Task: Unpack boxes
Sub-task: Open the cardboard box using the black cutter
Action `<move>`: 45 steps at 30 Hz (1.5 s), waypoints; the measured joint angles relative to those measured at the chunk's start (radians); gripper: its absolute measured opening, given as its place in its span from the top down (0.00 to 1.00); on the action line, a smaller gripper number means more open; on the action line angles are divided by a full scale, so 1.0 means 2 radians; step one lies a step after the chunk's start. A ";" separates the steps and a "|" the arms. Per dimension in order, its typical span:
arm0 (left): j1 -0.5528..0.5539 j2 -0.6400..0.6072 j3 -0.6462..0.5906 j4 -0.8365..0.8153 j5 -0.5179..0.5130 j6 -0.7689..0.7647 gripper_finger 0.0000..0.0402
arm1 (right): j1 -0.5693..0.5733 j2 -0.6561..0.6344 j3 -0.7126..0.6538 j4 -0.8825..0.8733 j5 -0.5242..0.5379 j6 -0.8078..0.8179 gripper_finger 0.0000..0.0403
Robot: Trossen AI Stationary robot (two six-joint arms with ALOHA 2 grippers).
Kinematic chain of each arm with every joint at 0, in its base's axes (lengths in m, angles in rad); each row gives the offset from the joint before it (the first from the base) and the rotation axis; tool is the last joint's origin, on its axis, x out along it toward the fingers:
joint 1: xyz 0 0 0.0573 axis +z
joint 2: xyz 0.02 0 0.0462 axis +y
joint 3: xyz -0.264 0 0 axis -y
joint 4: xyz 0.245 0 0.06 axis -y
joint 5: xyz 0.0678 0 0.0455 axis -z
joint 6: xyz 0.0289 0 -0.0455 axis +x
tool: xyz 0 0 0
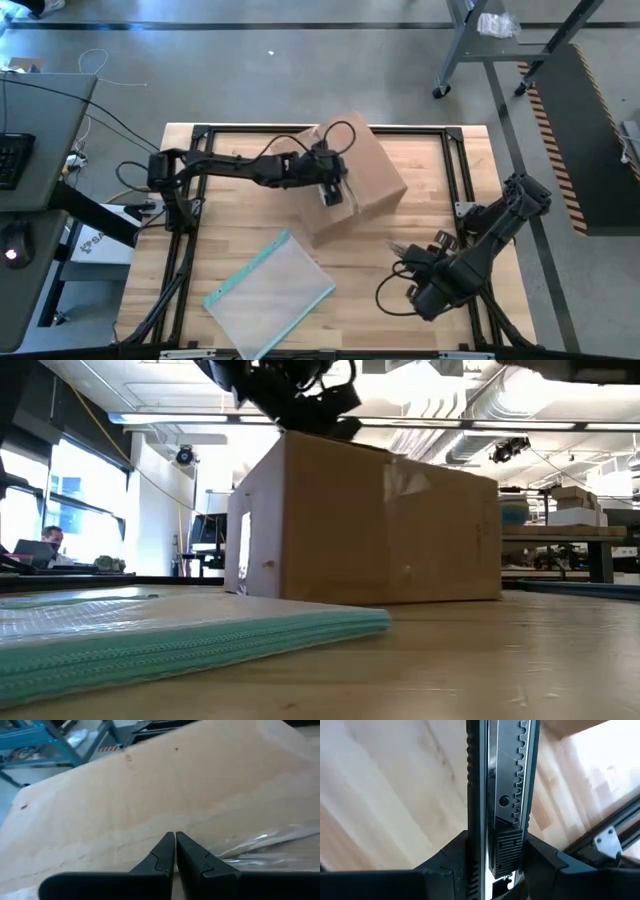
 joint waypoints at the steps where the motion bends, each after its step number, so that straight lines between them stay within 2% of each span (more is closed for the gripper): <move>1: 0.002 -0.010 -0.007 0.003 0.001 0.000 1.00 | 0.001 0.000 0.000 0.000 0.018 0.003 0.69; 4: -0.003 -0.046 -0.019 0.013 0.022 0.002 1.00 | -0.002 0.000 0.000 0.000 0.074 -0.004 0.69; 8: -0.035 -0.093 -0.032 0.015 0.054 0.019 1.00 | -0.024 0.000 -0.002 0.018 0.129 -0.051 0.69; 11: -0.056 -0.119 -0.039 -0.014 0.042 0.037 1.00 | -0.040 -0.001 -0.019 0.073 0.164 -0.098 0.69; 13: -0.059 -0.131 -0.041 -0.046 0.020 0.042 1.00 | -0.051 -0.001 -0.042 0.118 0.167 -0.126 0.69; 17: -0.024 -0.131 -0.043 -0.134 -0.031 0.035 1.00 | -0.069 -0.005 -0.108 0.234 0.172 -0.160 0.69; 21: 0.029 -0.132 -0.042 -0.184 -0.031 0.017 1.00 | -0.082 -0.008 -0.177 0.373 0.230 -0.173 0.69; 23: 0.049 -0.135 -0.042 -0.208 -0.011 0.009 1.00 | -0.094 -0.008 -0.213 0.439 0.260 -0.171 0.69; 28: 0.063 -0.138 -0.042 -0.280 0.092 -0.022 1.00 | -0.146 -0.008 -0.303 0.600 0.298 -0.177 0.69; 32: 0.038 -0.150 -0.070 -0.295 0.108 -0.056 1.00 | -0.188 -0.009 -0.344 0.679 0.297 -0.203 0.69; 36: -0.004 -0.185 -0.105 -0.300 0.099 -0.110 1.00 | -0.217 -0.014 -0.346 0.683 0.290 -0.249 0.69; 40: -0.047 -0.234 -0.119 -0.304 0.029 -0.146 1.00 | -0.218 -0.044 -0.314 0.648 0.265 -0.300 0.69; 43: -0.073 -0.274 -0.119 -0.291 -0.005 -0.148 1.00 | -0.203 -0.067 -0.279 0.593 0.260 -0.318 0.69; 45: -0.088 -0.295 -0.120 -0.262 -0.007 -0.130 1.00 | -0.190 -0.077 -0.254 0.586 0.261 -0.348 0.69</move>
